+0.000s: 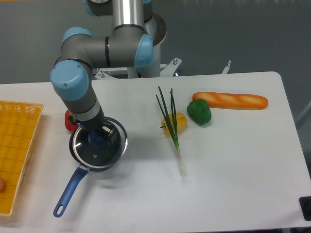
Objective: Open the lid
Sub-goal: 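Lift the glass lid off the saucepan and carry it aside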
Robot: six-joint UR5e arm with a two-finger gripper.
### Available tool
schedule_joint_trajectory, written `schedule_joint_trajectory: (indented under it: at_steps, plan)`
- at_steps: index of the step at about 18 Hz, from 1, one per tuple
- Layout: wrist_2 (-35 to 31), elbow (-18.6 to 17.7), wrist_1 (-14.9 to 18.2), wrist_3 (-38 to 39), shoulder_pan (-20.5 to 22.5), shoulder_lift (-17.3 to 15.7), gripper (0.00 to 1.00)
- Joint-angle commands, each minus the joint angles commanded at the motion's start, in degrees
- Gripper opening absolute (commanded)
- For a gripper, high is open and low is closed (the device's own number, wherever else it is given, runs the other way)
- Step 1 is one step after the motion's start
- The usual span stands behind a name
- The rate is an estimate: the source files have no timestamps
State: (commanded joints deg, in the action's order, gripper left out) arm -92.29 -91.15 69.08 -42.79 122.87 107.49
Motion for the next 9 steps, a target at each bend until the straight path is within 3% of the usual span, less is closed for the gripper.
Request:
schedule_joint_trajectory:
  at_steps: [9]
  plan:
    - [0.79, 1.06, 0.00, -14.50, 8.08, -0.88, 0.56]
